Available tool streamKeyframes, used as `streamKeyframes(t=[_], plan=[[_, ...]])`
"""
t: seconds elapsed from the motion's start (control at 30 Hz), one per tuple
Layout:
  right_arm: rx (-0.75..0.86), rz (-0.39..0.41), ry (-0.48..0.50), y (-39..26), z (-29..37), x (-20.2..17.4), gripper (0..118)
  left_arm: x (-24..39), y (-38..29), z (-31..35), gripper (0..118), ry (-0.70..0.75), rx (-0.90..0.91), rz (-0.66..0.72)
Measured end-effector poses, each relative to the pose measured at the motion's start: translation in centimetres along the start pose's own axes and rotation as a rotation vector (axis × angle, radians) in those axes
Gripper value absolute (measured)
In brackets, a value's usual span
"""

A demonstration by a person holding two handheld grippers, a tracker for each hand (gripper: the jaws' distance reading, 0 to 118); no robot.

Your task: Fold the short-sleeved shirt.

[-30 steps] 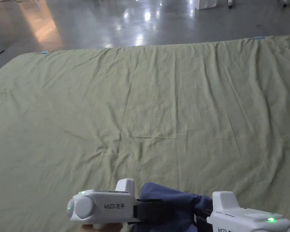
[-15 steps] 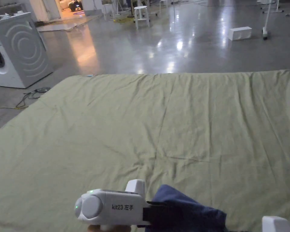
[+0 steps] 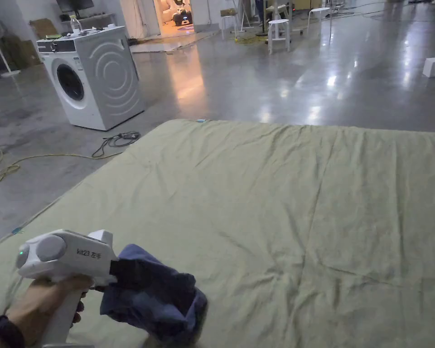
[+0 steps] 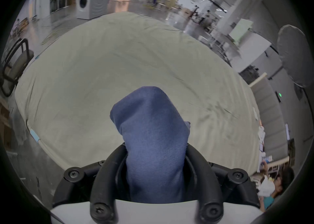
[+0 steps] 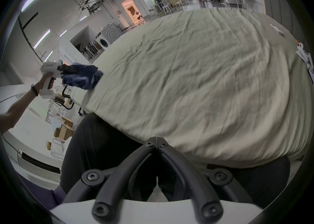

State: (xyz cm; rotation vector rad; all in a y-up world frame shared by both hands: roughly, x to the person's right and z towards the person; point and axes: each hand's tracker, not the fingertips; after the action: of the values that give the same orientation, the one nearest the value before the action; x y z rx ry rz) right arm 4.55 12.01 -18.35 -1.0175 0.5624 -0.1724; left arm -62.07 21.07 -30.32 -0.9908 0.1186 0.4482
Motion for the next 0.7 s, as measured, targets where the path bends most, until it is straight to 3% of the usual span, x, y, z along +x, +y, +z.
streamKeyframes(t=[0.03,0.07,0.1,0.17,0.23,0.3,0.4,0.5,0.6,0.7], plan=[[-0.019,0.002,-0.004,-0.1,-0.1,0.0,0,-0.3,0.4,-1.2,39,-0.008,-0.023,0.013],[-0.032,0.005,-0.009,-0.2,-0.2,-0.1,0,-0.3,0.3,-2.2,49,-0.011,-0.03,0.008],[-0.033,0.005,-0.012,-0.2,0.0,-0.1,0,-0.3,0.4,-3.0,65,0.045,-0.042,-0.024],[-0.031,-0.011,-0.015,-0.2,0.6,-0.1,0,-0.1,0.9,-3.7,70,0.251,-0.07,-0.087],[0.005,-0.045,0.007,-0.2,1.3,0.2,0,-0.7,1.7,-3.8,93,0.393,-0.126,-0.131],[0.024,-0.08,0.018,-0.4,1.6,0.9,0,0.0,2.4,-1.9,92,0.46,-0.114,-0.156],[0.052,-0.059,-0.05,0.1,2.4,0.9,0,1.7,2.3,2.7,92,0.389,0.05,-0.218],[0.121,-0.056,-0.063,1.8,4.6,0.9,0,5.7,0.3,8.1,91,0.18,0.175,-0.317],[0.257,0.05,-0.127,4.6,8.3,-0.1,0,11.0,-3.4,13.5,90,-0.034,0.307,-0.391],[0.395,0.153,-0.216,6.7,12.2,-1.7,0,16.3,-7.8,17.8,89,-0.092,0.513,-0.461]])
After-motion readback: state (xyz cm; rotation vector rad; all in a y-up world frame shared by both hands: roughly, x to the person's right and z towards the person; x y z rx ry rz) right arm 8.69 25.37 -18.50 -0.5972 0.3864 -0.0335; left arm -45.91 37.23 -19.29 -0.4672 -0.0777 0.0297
